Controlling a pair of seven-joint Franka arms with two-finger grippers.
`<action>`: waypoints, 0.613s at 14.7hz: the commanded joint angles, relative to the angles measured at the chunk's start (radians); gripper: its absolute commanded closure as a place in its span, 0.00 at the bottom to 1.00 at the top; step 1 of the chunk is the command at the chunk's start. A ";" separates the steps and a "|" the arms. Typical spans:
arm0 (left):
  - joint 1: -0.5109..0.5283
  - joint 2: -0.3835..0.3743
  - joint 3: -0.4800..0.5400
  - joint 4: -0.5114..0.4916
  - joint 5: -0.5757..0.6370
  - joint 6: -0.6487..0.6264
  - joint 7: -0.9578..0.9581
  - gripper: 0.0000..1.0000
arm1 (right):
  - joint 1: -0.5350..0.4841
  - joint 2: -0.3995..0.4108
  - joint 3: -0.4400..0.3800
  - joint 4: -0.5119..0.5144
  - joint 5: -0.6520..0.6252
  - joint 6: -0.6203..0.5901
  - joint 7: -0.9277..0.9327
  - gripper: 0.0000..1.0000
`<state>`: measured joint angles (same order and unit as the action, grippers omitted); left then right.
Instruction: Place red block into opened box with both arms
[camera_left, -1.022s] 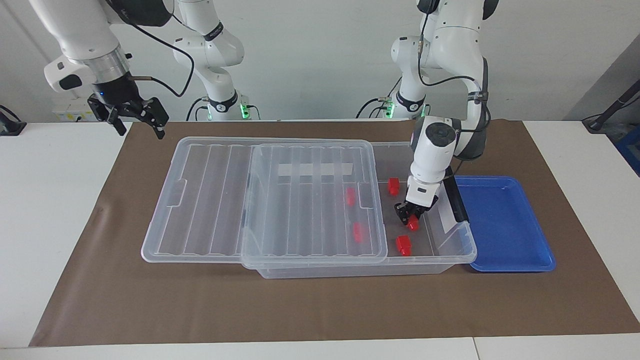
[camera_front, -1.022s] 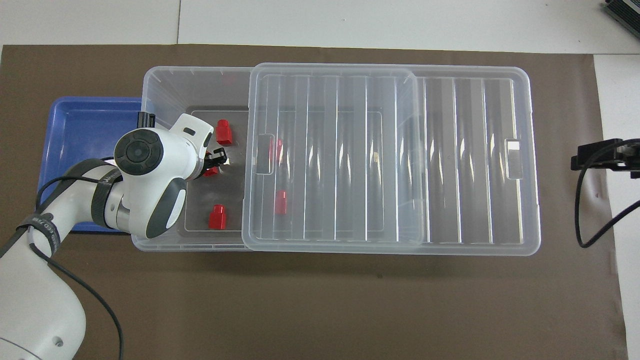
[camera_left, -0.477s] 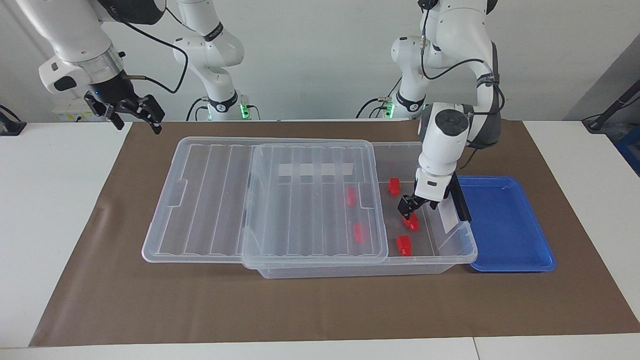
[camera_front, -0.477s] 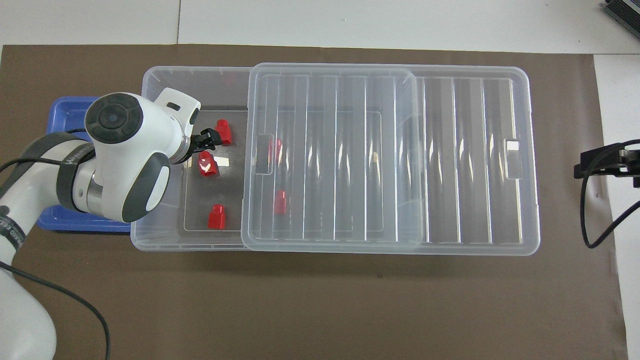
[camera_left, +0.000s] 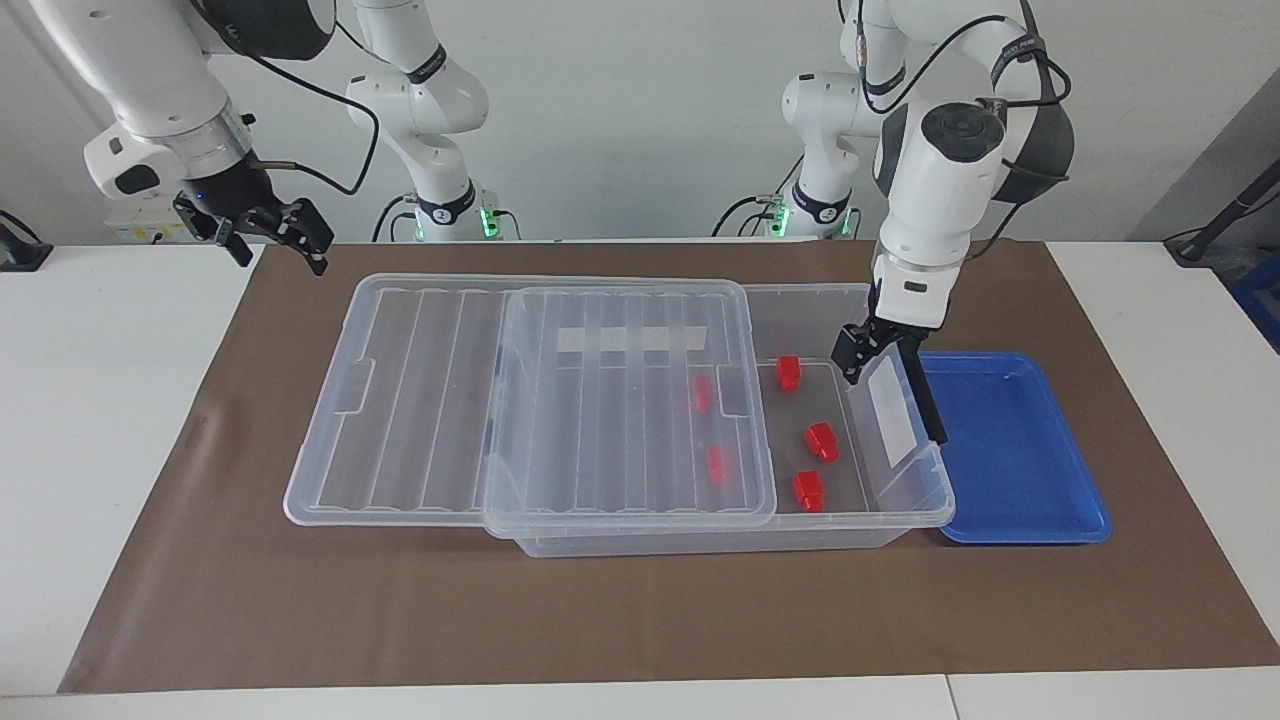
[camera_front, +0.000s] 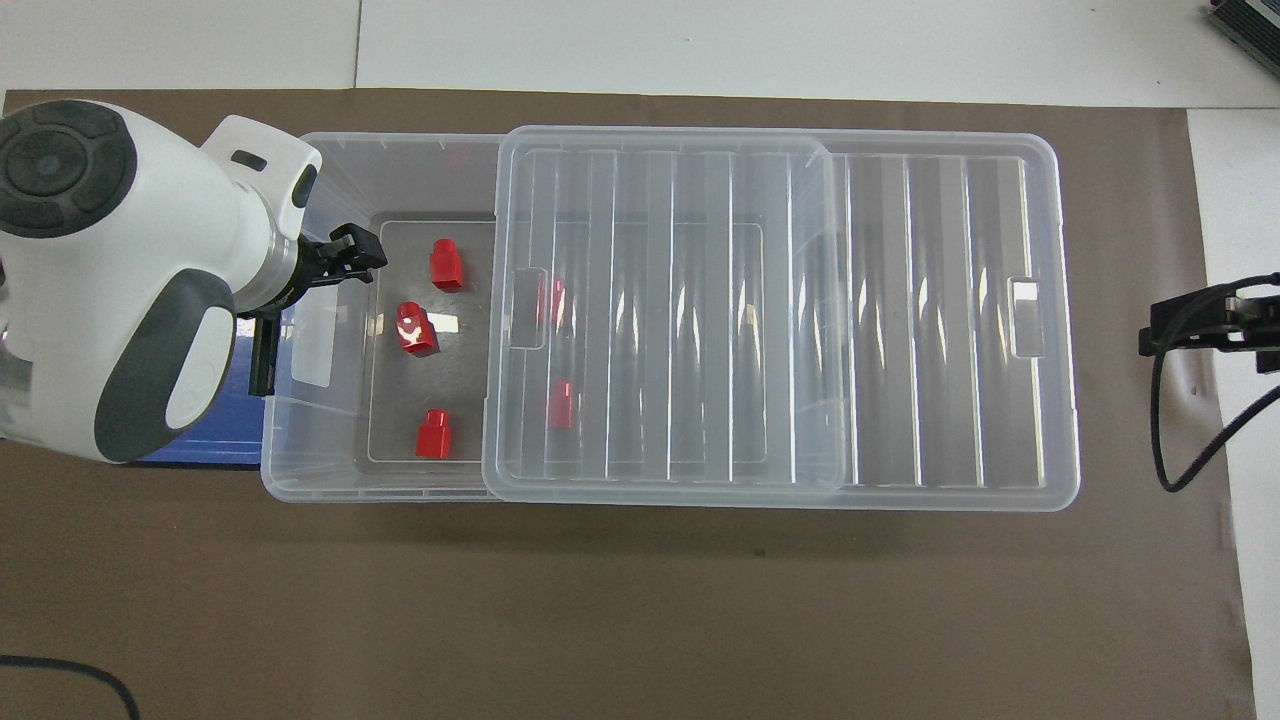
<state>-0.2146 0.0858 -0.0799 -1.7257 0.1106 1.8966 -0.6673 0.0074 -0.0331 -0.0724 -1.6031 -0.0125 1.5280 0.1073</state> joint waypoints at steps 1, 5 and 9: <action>0.016 -0.082 0.022 0.000 -0.031 -0.072 0.000 0.00 | -0.004 -0.001 0.005 0.006 0.012 0.001 -0.003 0.00; 0.131 -0.146 0.026 0.018 -0.040 -0.198 0.337 0.00 | -0.004 -0.001 0.005 0.006 0.012 0.003 -0.005 0.00; 0.205 -0.152 0.029 0.063 -0.058 -0.254 0.523 0.00 | -0.004 -0.002 0.005 0.002 0.011 0.006 -0.006 0.00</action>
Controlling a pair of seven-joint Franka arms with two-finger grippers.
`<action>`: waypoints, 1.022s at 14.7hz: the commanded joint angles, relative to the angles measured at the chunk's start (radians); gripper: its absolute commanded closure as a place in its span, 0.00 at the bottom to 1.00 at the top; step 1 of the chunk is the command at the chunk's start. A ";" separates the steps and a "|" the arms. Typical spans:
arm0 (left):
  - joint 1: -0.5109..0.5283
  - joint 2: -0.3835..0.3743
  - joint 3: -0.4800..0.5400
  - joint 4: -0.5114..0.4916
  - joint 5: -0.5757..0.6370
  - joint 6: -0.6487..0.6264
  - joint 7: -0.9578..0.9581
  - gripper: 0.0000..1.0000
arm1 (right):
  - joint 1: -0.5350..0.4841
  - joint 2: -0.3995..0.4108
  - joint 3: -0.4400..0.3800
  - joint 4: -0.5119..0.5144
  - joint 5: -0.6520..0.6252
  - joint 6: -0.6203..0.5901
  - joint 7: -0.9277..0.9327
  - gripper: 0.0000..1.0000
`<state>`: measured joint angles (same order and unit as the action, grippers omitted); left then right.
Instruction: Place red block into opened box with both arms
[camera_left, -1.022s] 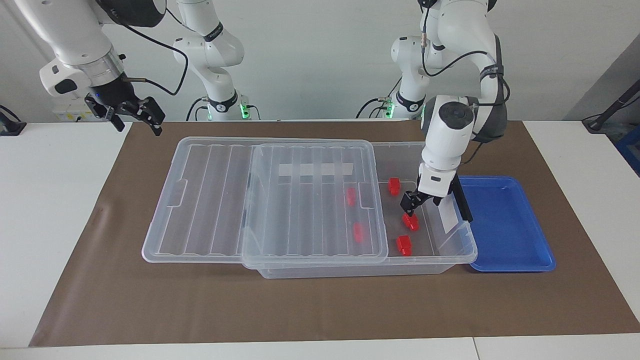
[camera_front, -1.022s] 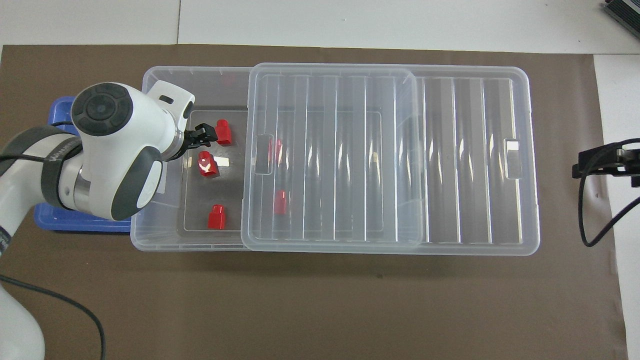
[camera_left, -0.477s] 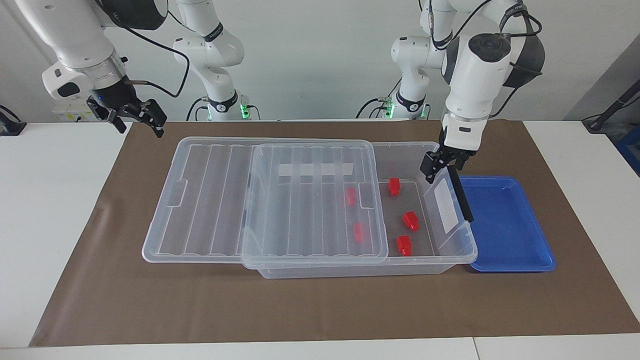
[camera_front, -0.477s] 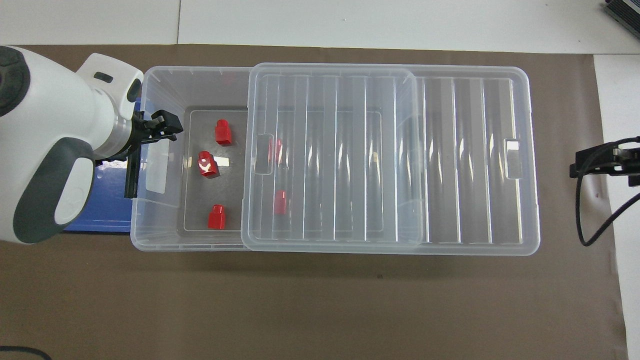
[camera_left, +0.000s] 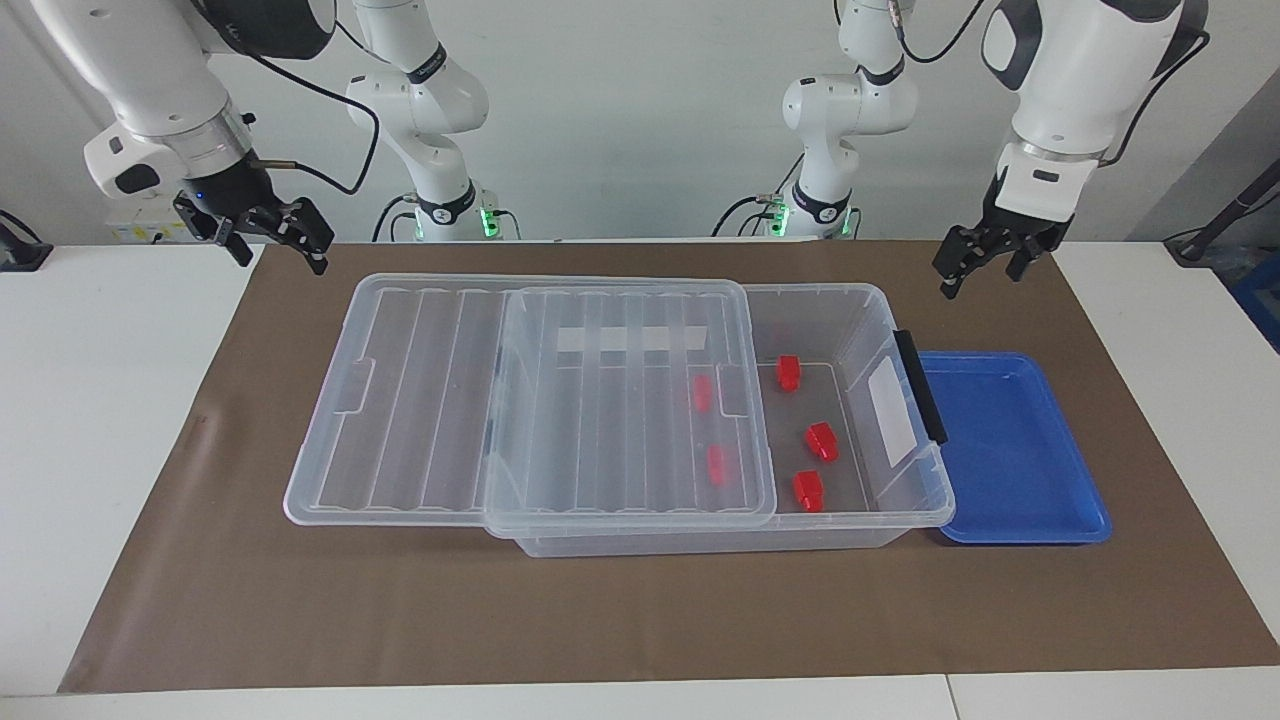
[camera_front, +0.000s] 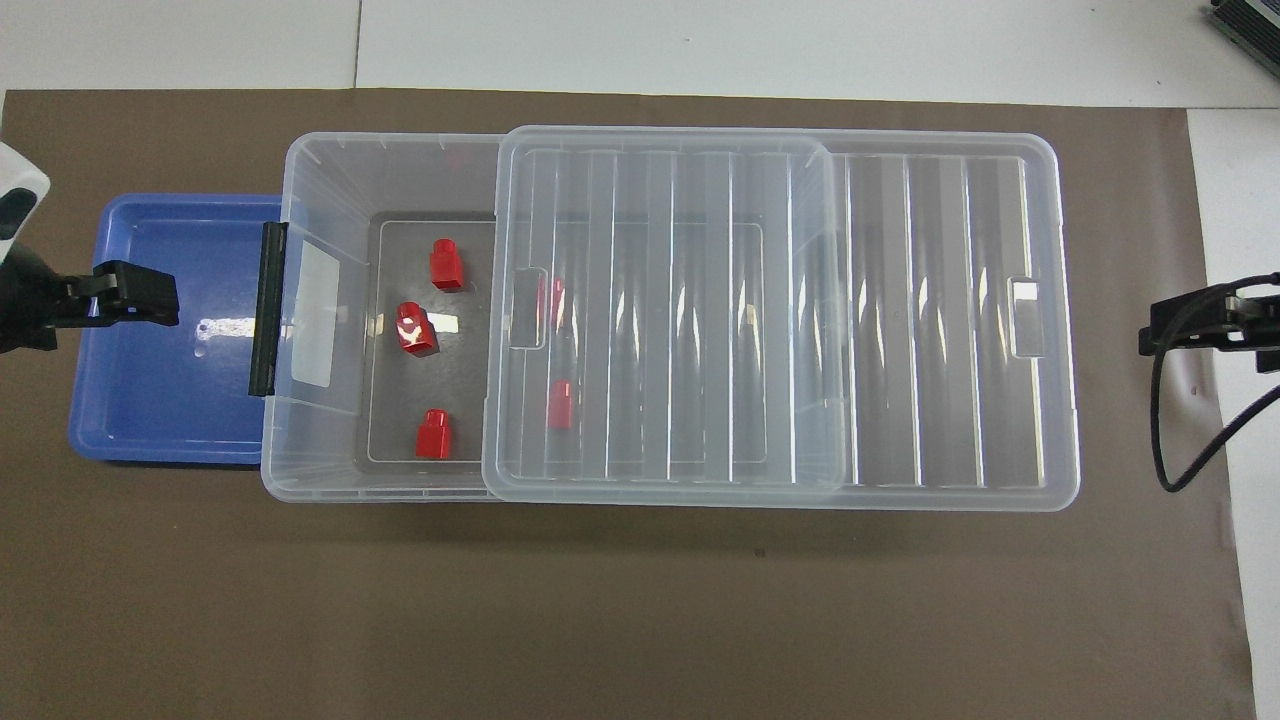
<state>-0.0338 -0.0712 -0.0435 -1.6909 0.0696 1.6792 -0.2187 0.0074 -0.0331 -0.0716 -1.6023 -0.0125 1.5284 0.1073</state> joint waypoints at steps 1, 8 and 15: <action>0.037 0.005 -0.007 0.030 -0.017 -0.038 0.111 0.00 | -0.003 -0.004 0.004 -0.004 0.003 0.010 -0.012 0.00; 0.049 -0.005 -0.013 0.023 -0.016 -0.027 0.194 0.00 | 0.013 -0.007 0.010 -0.011 -0.029 0.022 -0.012 0.00; 0.058 -0.007 -0.013 0.031 -0.016 -0.042 0.265 0.00 | 0.011 -0.007 0.010 -0.010 -0.029 0.026 -0.008 0.00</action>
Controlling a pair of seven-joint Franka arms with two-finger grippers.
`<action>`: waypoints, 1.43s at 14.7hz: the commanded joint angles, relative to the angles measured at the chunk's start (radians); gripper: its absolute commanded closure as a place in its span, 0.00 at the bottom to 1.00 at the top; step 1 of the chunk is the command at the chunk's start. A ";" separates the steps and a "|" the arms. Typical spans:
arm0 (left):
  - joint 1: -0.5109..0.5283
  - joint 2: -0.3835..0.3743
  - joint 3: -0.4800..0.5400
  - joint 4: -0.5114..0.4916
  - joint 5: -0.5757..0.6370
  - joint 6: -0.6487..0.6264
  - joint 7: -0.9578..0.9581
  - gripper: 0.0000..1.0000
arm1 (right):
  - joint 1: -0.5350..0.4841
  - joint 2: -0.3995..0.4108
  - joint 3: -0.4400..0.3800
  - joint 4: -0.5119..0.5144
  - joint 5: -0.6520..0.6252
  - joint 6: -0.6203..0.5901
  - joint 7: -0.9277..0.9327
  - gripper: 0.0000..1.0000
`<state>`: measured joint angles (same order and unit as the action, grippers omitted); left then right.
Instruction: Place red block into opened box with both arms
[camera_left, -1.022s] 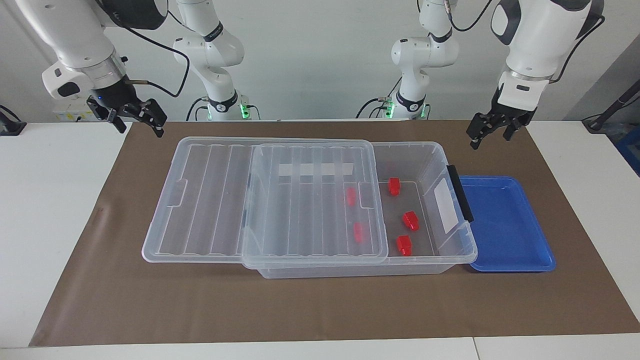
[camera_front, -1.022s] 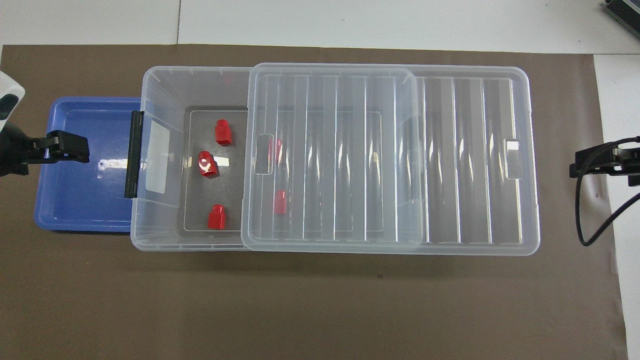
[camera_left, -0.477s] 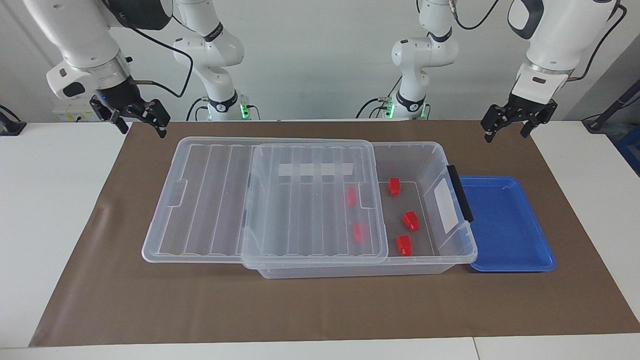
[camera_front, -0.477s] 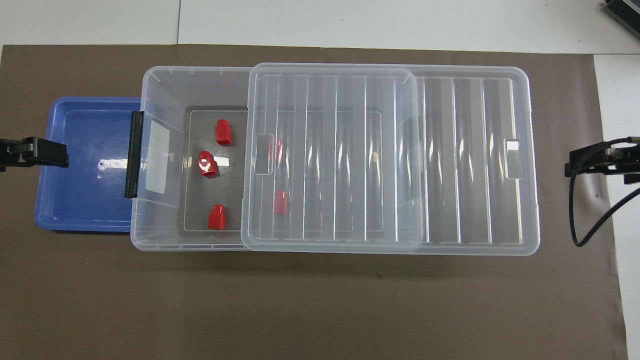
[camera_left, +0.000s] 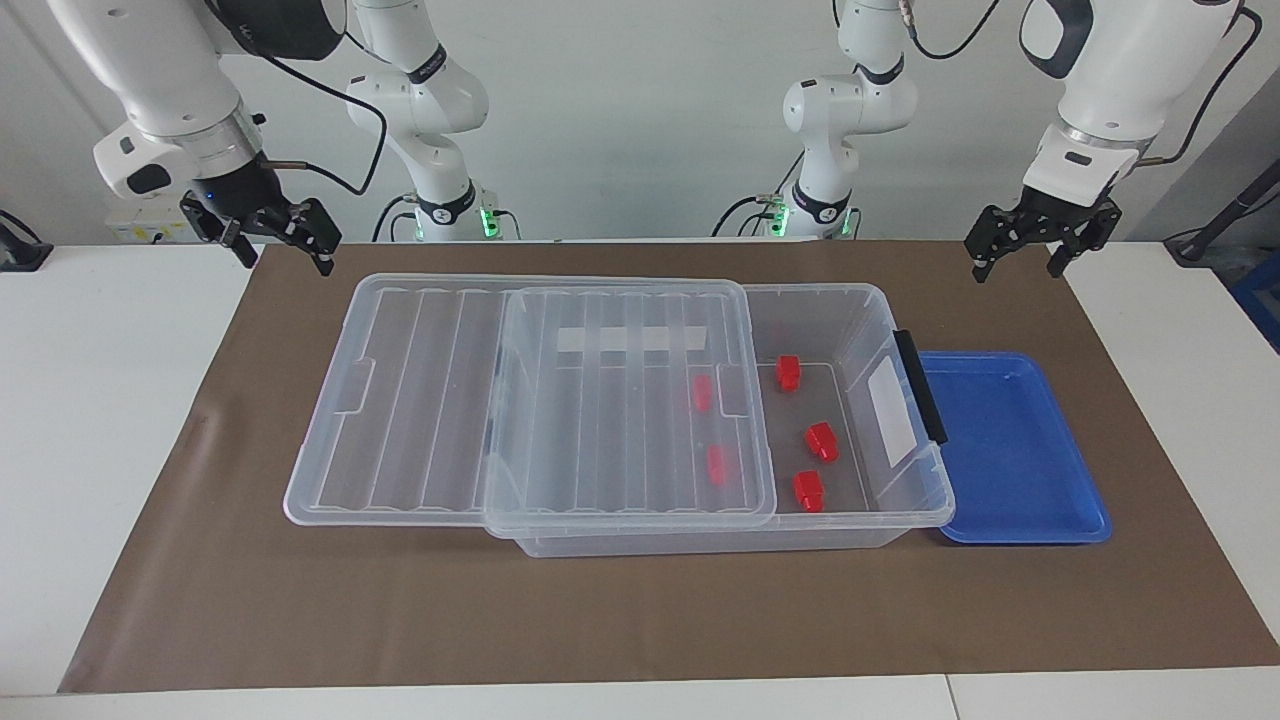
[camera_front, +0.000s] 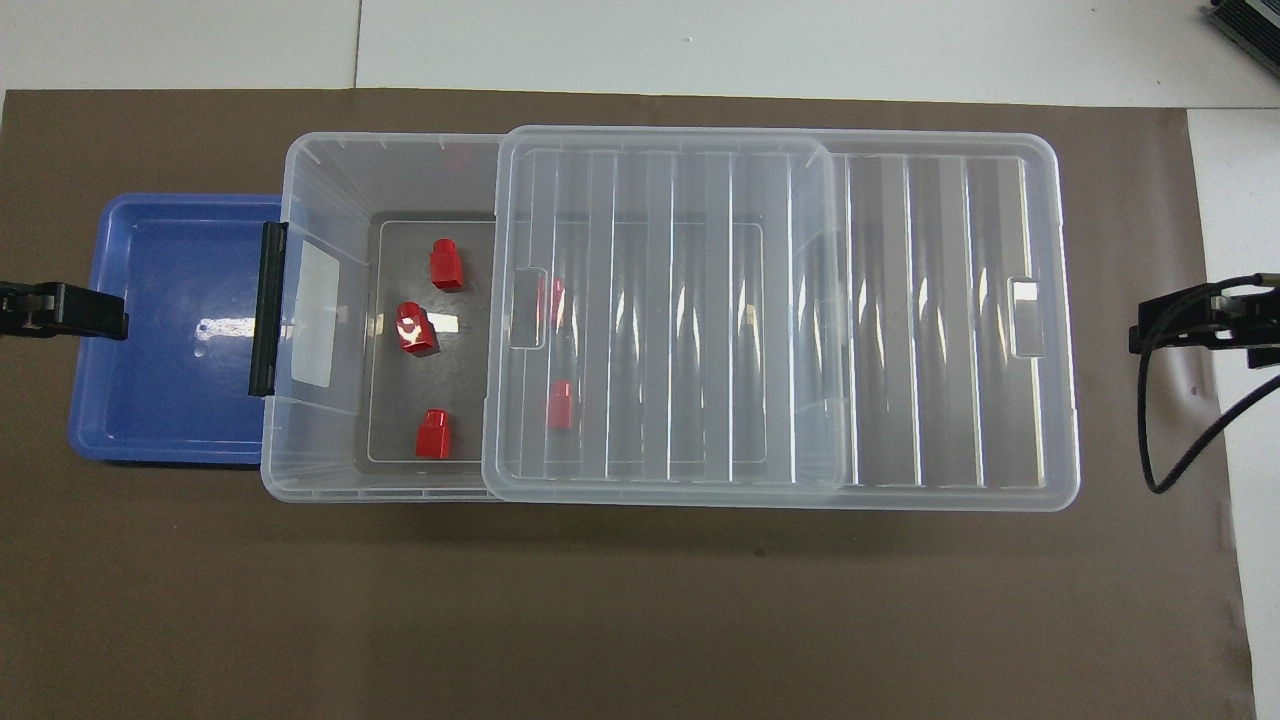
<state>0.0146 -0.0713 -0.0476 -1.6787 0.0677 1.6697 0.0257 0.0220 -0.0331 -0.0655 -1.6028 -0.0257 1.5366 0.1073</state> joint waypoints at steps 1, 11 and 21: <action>0.007 -0.007 -0.014 0.019 -0.014 -0.037 0.019 0.00 | -0.004 -0.007 0.004 -0.011 -0.016 0.017 -0.008 0.00; 0.002 0.007 -0.020 0.063 -0.017 -0.062 0.022 0.00 | -0.004 -0.007 0.004 -0.011 -0.016 0.016 -0.012 0.00; -0.005 -0.005 -0.018 0.036 -0.083 -0.067 0.008 0.00 | -0.011 -0.005 0.004 -0.011 -0.003 0.019 -0.018 0.00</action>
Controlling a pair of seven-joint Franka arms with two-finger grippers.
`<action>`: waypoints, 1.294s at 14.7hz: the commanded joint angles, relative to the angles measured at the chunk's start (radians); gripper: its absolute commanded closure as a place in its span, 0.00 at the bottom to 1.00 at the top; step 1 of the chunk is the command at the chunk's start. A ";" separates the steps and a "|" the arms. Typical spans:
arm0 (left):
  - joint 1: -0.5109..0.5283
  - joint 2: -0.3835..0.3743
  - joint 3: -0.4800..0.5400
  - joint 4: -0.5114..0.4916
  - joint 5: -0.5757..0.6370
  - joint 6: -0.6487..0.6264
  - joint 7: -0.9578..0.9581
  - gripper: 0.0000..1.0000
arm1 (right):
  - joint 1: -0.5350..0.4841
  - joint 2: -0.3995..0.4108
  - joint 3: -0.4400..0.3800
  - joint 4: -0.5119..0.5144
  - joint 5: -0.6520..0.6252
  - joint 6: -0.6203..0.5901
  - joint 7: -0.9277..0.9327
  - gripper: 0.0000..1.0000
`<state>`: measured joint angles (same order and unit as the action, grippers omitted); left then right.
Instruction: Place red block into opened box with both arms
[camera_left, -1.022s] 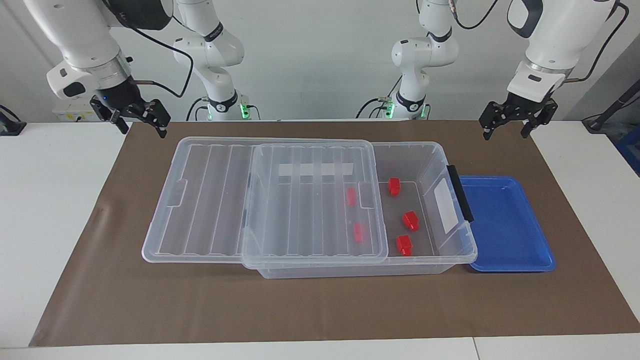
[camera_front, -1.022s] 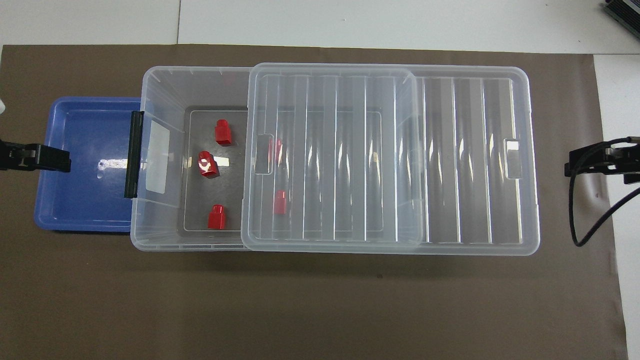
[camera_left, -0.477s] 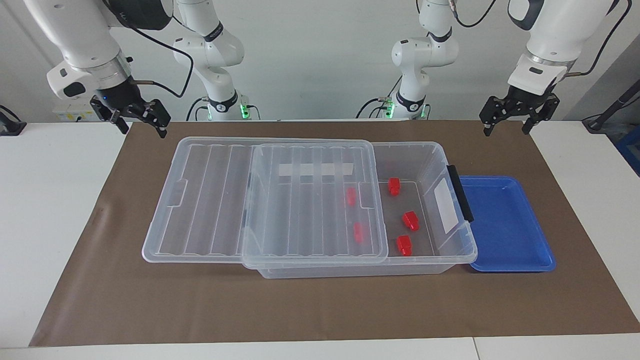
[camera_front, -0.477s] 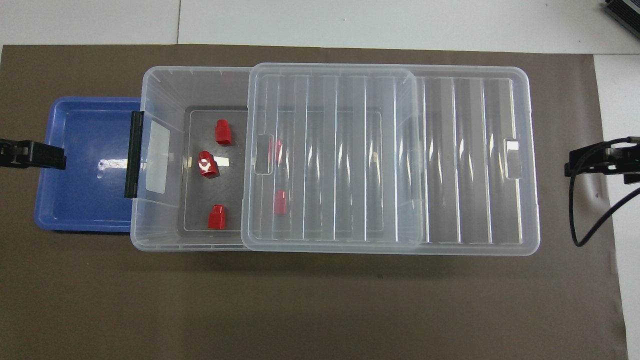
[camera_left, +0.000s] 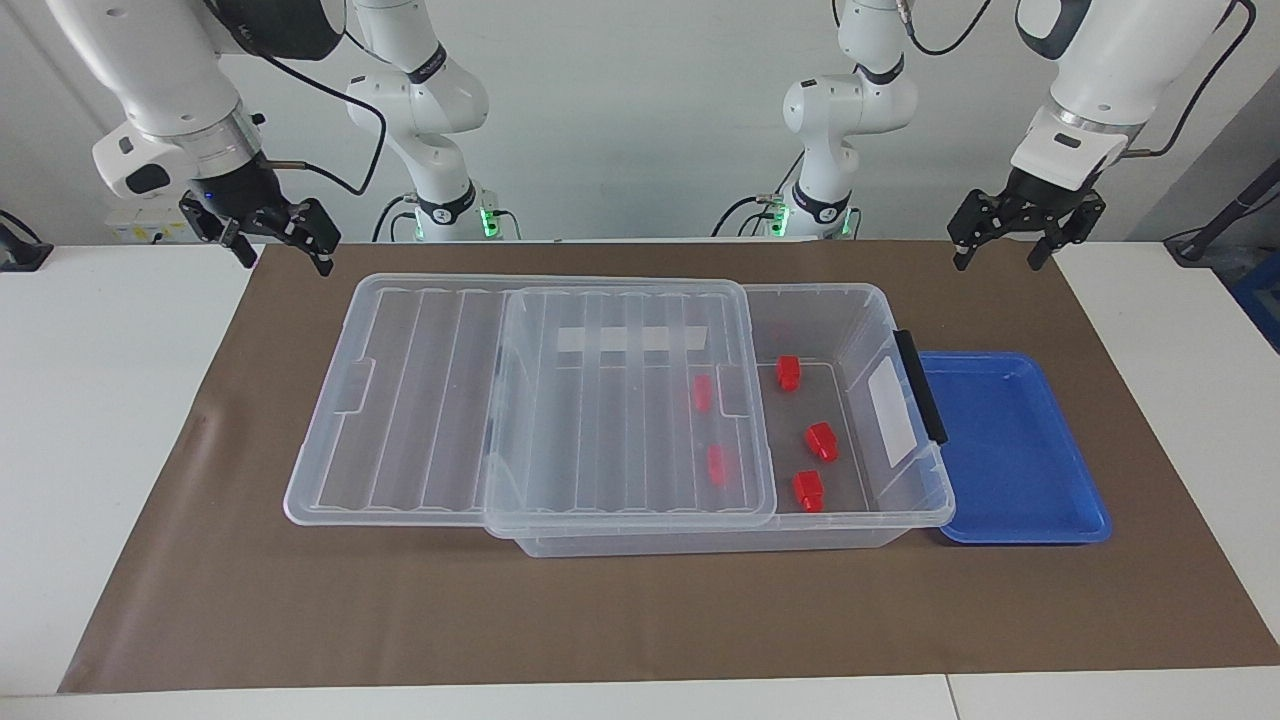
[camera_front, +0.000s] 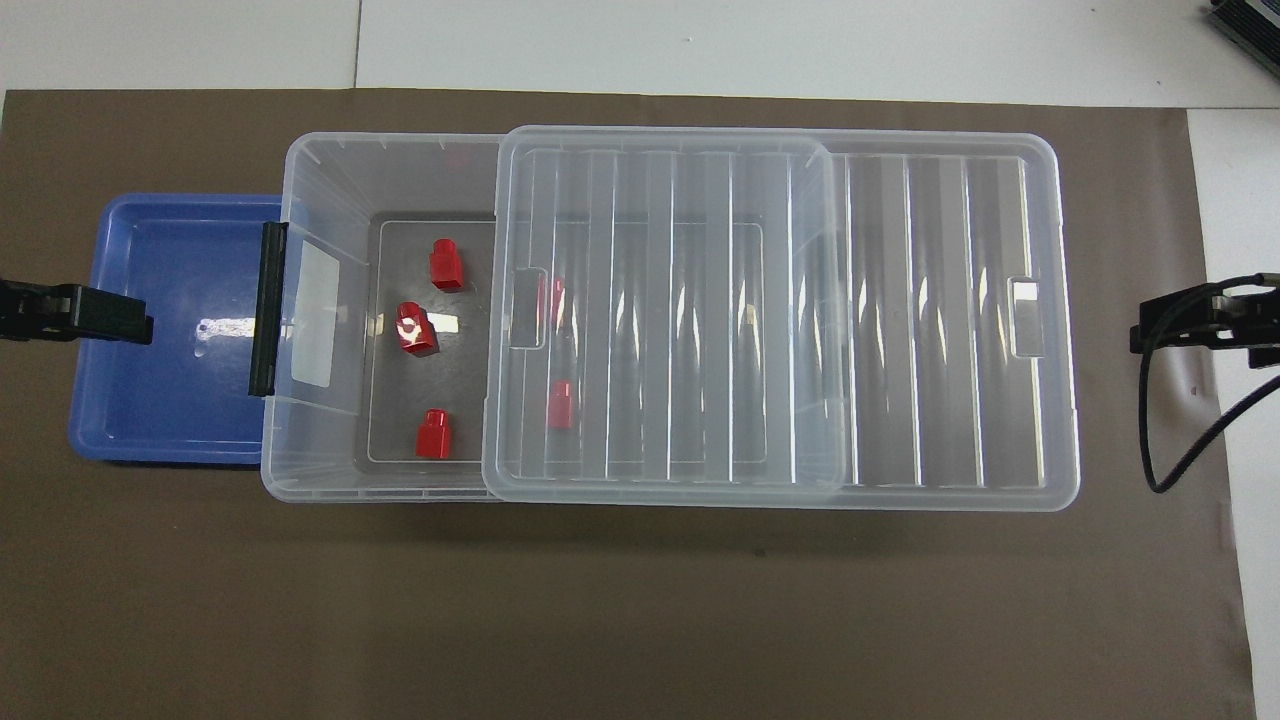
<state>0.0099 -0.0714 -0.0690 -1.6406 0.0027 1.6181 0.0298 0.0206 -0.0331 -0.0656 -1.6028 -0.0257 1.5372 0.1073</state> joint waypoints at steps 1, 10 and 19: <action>-0.001 -0.005 0.003 -0.002 -0.018 -0.015 0.004 0.00 | -0.014 -0.007 0.004 -0.017 -0.003 0.044 -0.038 0.00; 0.004 -0.008 0.003 -0.008 -0.018 -0.014 0.002 0.00 | -0.162 0.047 0.001 -0.161 0.035 0.343 -0.449 1.00; 0.002 -0.010 0.003 -0.010 -0.017 -0.017 0.006 0.00 | -0.128 0.216 0.004 -0.152 0.179 0.514 -0.529 1.00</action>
<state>0.0099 -0.0711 -0.0686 -1.6428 0.0015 1.6137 0.0296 -0.1244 0.1776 -0.0637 -1.7628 0.1214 2.0427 -0.4042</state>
